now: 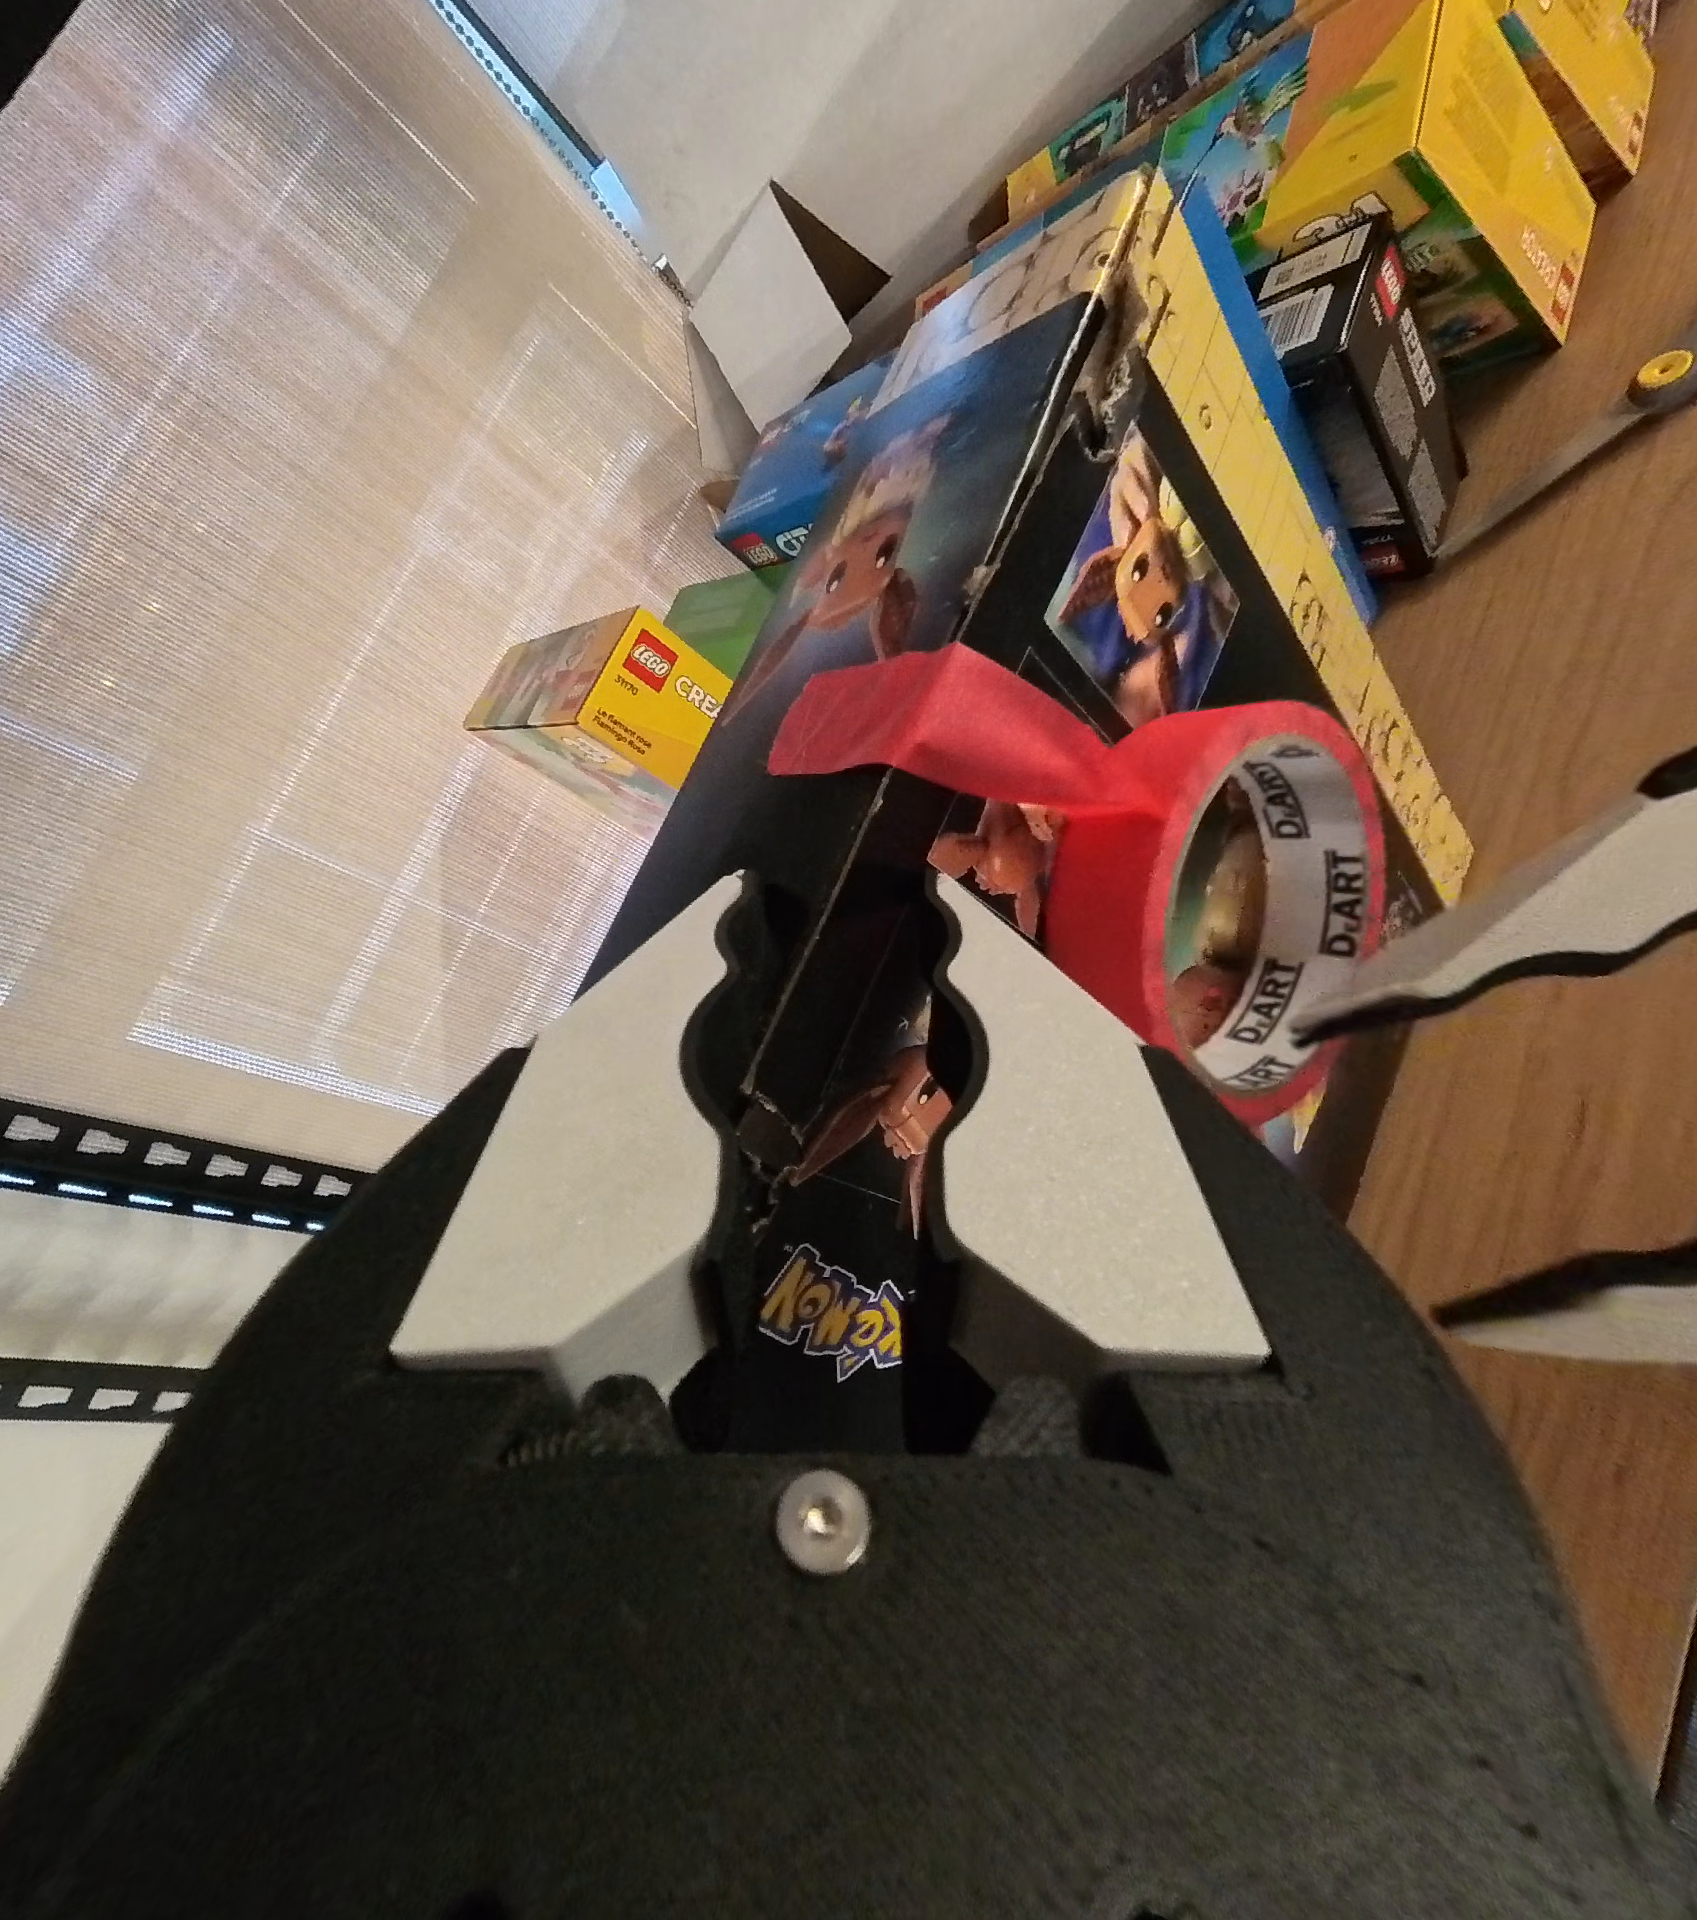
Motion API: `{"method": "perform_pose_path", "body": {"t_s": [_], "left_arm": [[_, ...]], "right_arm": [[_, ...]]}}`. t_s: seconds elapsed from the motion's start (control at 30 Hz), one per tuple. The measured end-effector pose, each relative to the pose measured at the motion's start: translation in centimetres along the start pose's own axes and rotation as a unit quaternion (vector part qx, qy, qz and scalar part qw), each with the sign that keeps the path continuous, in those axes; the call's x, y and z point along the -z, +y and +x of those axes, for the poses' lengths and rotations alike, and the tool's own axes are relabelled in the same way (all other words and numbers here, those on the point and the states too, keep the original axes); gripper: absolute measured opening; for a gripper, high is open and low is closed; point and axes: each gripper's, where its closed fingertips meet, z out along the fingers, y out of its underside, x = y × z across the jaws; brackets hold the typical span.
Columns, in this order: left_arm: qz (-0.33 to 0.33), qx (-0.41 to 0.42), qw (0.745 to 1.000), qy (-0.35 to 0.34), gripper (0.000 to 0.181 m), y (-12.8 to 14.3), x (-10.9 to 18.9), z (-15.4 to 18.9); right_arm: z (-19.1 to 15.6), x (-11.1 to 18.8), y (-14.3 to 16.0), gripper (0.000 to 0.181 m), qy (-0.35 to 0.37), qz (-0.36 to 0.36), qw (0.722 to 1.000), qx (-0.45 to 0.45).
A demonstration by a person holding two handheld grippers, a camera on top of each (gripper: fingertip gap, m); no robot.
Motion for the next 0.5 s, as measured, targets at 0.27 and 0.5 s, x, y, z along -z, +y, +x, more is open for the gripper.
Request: {"method": "perform_pose_path", "body": {"t_s": [0.27,0.5], "left_arm": [[0.002,-0.003,1.0,-0.003,0.029,0.0,0.0,0.0],[0.006,-0.006,1.0,-0.004,0.028,0.0,0.1,0.1]], "right_arm": [[1.6,-2.6,2.1,0.014,0.064,-0.051,0.996,0.045],[-1.0,3.3,-4.1,0.007,-0.182,0.103,0.949,-0.237]]}}
